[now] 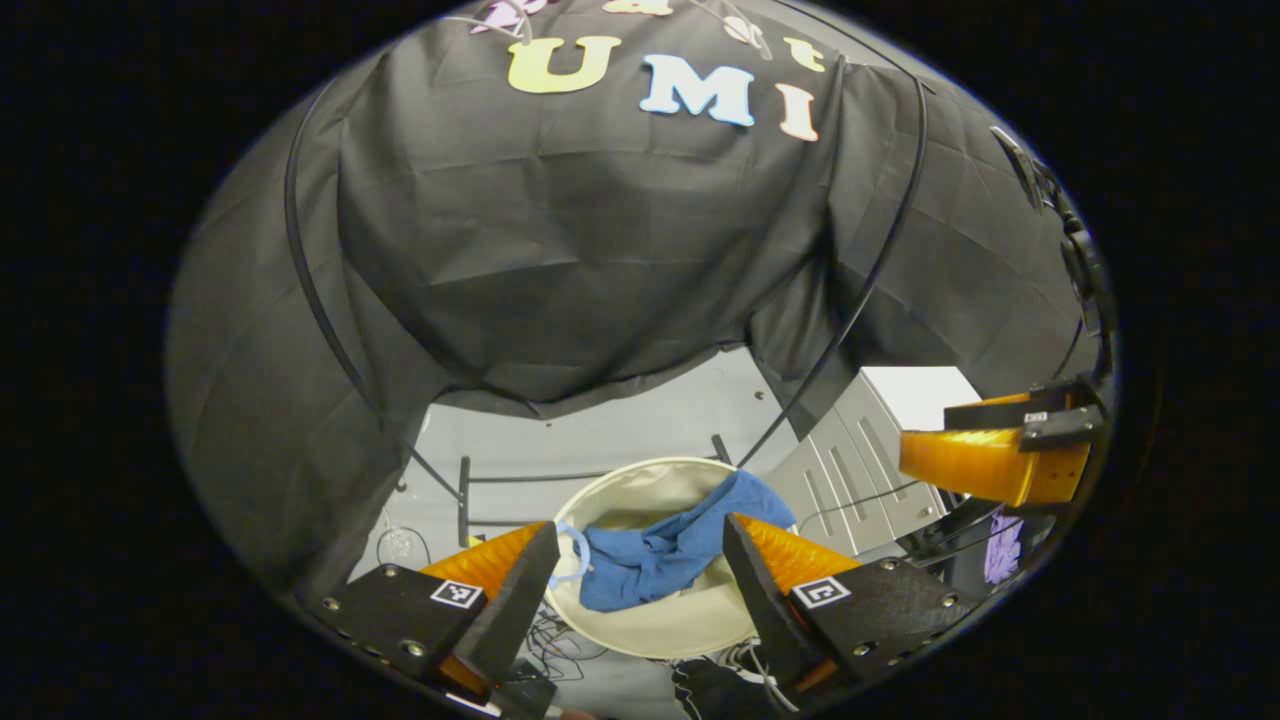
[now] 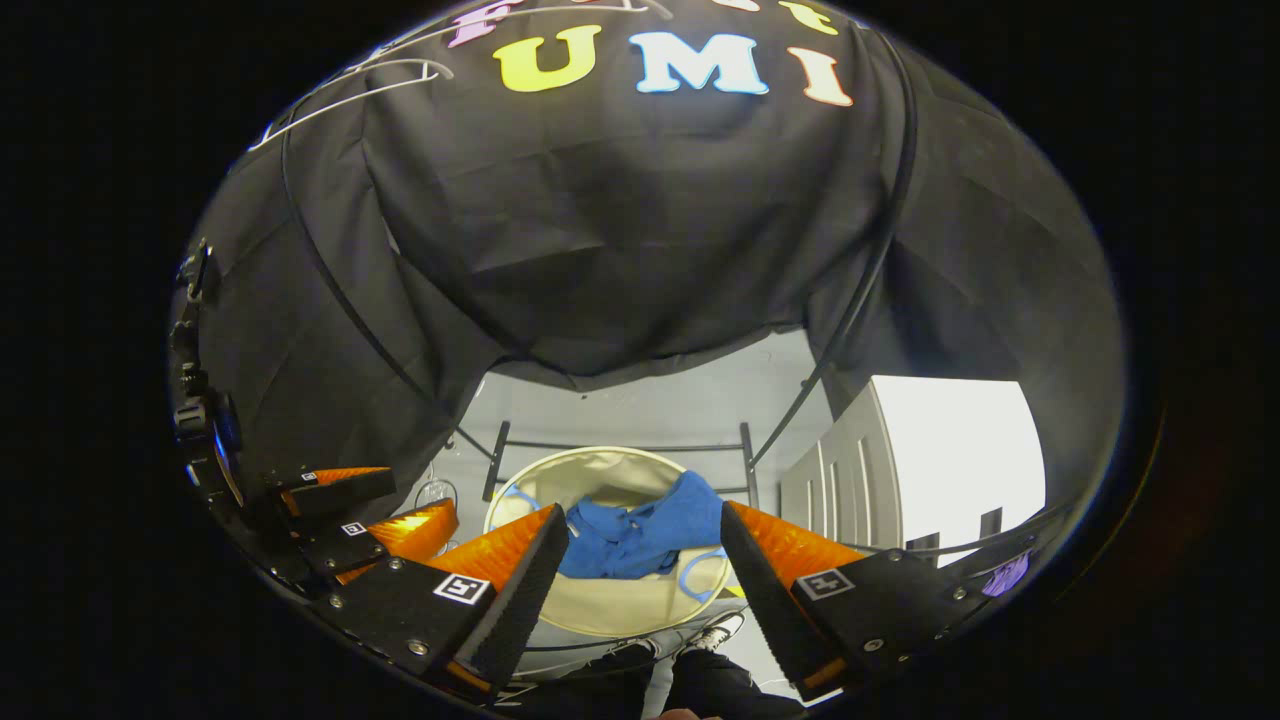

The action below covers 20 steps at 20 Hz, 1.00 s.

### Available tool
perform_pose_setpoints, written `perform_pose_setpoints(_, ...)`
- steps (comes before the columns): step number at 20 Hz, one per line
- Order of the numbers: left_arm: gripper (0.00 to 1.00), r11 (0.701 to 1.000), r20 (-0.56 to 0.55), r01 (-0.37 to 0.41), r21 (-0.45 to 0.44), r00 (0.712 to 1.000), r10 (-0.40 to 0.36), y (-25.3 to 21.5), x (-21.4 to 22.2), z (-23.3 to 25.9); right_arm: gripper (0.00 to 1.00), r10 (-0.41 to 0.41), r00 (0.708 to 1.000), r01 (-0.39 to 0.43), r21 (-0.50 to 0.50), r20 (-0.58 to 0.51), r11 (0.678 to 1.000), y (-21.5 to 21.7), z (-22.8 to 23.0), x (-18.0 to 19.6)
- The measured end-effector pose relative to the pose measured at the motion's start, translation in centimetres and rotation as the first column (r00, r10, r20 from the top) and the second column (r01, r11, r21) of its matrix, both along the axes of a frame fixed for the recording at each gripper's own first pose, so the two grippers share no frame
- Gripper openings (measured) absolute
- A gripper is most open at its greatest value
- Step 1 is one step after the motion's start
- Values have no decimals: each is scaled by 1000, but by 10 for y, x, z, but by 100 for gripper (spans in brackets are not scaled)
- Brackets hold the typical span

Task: Grasp the clothes on the hanger with both hands and then place them into the laundry hamper below.

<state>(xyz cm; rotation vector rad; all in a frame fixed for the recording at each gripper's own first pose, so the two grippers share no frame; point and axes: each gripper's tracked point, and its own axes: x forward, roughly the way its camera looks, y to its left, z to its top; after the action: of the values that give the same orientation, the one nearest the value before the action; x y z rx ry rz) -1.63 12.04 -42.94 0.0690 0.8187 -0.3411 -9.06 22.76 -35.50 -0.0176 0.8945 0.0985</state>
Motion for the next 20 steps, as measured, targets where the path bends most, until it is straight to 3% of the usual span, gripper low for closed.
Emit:
perform_pose_setpoints(7,94,1000,181,0,-12,983,2,-34,18,110,95,-93,976,91,18,198,996,-60,77,23)
perform_pose_setpoints(11,94,999,297,-16,-33,955,25,-75,22,185,95,-98,947,83,60,307,995,-89,126,36)
perform_pose_setpoints(13,94,998,339,-26,-60,940,45,-102,21,217,93,-91,918,69,71,386,995,-106,154,41)
perform_pose_setpoints(20,94,985,520,-105,-139,839,163,-159,14,356,95,-58,827,-15,126,559,992,-139,219,64)
